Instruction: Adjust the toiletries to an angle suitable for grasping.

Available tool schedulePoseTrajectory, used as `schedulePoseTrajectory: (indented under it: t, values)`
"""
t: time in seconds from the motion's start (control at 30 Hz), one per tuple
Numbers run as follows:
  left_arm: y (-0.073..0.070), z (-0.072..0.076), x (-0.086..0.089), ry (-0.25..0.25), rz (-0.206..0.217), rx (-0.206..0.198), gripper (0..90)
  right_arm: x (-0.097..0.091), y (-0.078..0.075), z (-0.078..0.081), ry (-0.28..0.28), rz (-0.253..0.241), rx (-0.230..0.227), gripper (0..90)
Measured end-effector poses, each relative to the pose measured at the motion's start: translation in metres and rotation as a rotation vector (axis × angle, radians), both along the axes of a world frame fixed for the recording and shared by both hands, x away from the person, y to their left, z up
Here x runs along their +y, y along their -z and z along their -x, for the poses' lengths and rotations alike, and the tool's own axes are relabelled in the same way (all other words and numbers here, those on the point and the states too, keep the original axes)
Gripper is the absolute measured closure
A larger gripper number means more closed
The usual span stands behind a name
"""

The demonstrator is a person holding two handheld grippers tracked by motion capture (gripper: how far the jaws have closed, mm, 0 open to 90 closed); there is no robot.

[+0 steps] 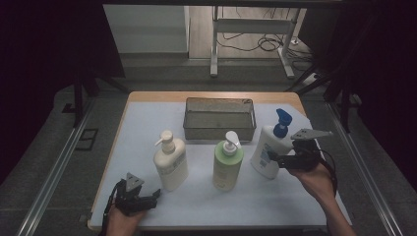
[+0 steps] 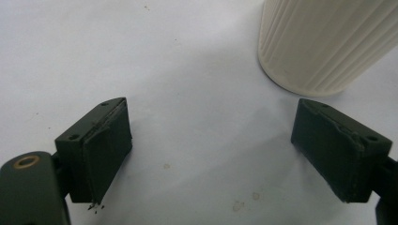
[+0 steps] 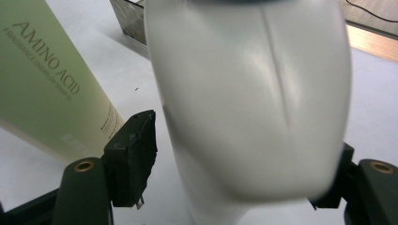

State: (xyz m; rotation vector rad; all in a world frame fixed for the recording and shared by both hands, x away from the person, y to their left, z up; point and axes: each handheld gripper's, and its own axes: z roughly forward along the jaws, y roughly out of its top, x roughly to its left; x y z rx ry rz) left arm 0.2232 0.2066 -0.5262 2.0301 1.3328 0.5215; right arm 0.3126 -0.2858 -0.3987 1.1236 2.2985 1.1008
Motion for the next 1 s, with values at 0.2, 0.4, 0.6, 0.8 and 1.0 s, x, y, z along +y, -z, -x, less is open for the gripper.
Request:
schedulePoseTrajectory:
  t: [0.2,0.4,0.6,0.8,1.0]
  values:
    - [0.000,0.000,0.000,0.000,0.000,0.000,12.3,0.005,0.001,-0.007,-0.004,0.001,0.001,31.3]
    - [0.000,0.000,0.000,0.000,-0.001,0.000,12.3,0.006,0.000,-0.009,-0.001,0.007,-0.002,37.2]
    - [0.000,0.000,0.000,0.000,0.000,0.000,12.4,0.008,-0.001,-0.006,-0.002,0.025,-0.020,38.8]
    - [0.000,0.000,0.000,-0.002,0.002,-0.001,12.4,0.011,-0.003,-0.002,0.022,0.040,-0.019,39.7]
    - [0.000,0.000,0.000,-0.003,0.002,-0.001,12.3,0.014,-0.009,-0.002,0.012,0.033,-0.001,40.0]
